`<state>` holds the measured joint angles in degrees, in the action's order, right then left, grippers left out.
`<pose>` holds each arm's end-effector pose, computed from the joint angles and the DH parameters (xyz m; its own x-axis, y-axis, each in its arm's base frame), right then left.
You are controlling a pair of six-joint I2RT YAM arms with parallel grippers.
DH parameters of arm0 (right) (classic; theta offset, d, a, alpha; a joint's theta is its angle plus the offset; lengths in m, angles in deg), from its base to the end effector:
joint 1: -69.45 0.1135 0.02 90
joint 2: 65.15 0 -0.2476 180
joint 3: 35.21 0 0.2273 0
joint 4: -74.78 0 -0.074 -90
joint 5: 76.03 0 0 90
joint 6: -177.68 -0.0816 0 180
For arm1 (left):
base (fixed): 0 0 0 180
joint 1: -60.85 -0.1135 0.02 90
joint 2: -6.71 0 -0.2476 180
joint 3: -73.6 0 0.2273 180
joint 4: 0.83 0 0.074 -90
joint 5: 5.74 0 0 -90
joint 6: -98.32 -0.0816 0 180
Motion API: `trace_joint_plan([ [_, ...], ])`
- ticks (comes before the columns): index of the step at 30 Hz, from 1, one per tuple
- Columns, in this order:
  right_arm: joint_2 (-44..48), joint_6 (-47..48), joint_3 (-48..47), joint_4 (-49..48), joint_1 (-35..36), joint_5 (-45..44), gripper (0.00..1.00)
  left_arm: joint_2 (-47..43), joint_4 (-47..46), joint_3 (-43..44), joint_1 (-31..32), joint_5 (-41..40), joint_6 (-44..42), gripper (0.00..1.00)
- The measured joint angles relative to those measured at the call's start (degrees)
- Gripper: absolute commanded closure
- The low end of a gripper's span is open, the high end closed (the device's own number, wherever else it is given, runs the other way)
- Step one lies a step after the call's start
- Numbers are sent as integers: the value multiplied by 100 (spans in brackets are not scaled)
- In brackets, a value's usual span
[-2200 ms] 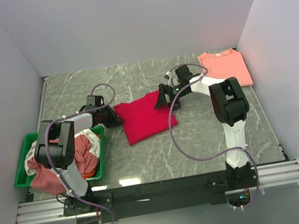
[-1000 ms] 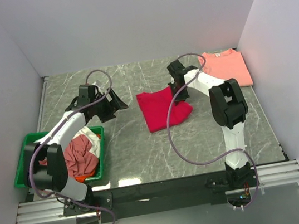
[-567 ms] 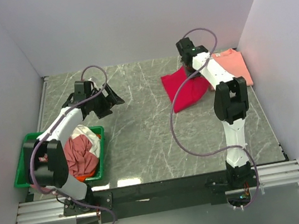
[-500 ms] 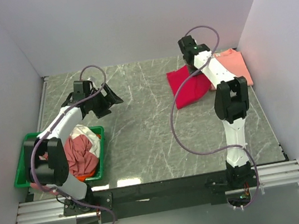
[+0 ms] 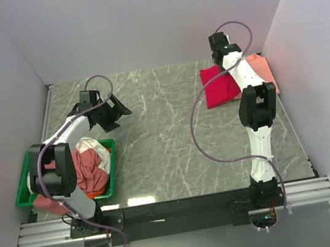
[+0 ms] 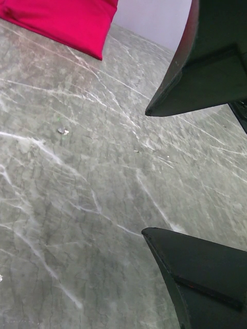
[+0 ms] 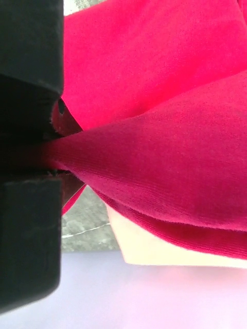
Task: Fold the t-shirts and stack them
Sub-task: Neatly place the folded tshirt to the corner
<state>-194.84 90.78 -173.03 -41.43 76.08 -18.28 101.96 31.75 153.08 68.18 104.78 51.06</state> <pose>0.4856 0.0126 0.2181 -0.8299 -0.1425 -0.5394 0.1567 0.8684 -0.4705 0.3548 -0.0745 0.1859 -0.7822 -0.5402 -0.3103 -0.2455 0.7251 -0.6434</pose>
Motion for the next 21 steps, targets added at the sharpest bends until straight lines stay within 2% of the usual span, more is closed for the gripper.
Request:
trace_joint_plan([
  [11,107,402,-192,-114,-407,1145,100,216,39,31,0,-4,7,5],
  [21,824,647,-358,-81,-743,1740,100,264,164,210,0,-37,-28,6],
])
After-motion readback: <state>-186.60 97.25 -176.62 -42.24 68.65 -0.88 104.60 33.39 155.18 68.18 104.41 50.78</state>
